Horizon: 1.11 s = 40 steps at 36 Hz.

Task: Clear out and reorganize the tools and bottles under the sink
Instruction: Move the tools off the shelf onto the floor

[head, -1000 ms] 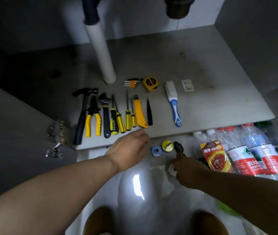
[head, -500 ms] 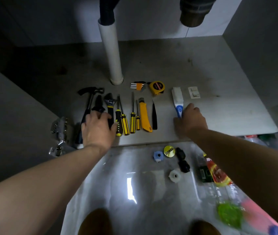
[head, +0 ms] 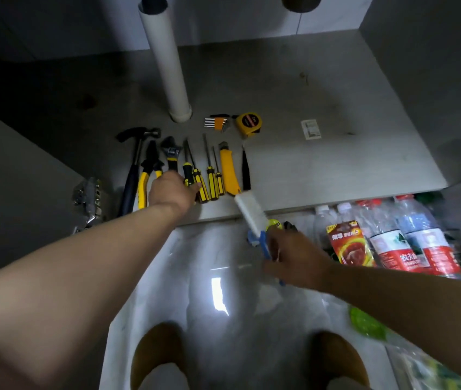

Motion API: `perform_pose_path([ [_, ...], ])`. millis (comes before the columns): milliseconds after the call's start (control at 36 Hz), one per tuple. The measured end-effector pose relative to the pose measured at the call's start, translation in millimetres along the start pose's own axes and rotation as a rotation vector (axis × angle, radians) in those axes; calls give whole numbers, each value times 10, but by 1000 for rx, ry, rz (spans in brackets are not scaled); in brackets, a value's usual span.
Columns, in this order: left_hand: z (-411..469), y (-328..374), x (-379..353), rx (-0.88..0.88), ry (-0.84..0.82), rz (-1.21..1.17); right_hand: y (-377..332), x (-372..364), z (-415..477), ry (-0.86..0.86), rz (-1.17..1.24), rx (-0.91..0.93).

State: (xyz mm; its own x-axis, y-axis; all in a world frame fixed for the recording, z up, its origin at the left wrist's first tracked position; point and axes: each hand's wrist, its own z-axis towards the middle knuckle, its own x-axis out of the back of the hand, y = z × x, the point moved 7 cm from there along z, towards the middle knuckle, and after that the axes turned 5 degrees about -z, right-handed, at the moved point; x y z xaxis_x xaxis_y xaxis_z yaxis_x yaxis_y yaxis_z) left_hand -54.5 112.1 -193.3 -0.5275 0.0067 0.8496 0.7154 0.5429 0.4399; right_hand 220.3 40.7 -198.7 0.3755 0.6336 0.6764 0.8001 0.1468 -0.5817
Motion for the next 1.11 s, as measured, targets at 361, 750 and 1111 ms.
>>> perform_pose_path([
  [361,-719,-1,-37,-317,-262,-296,128,-1141,96,-374,-184,-253],
  [750,-1412,-363,-1244,-201,-933,217,860,-844,-424,-419,-229,-470],
  [1111,-1253,-177,-1621,121,-809,-15,979,-451,-329,-180,59,-733],
])
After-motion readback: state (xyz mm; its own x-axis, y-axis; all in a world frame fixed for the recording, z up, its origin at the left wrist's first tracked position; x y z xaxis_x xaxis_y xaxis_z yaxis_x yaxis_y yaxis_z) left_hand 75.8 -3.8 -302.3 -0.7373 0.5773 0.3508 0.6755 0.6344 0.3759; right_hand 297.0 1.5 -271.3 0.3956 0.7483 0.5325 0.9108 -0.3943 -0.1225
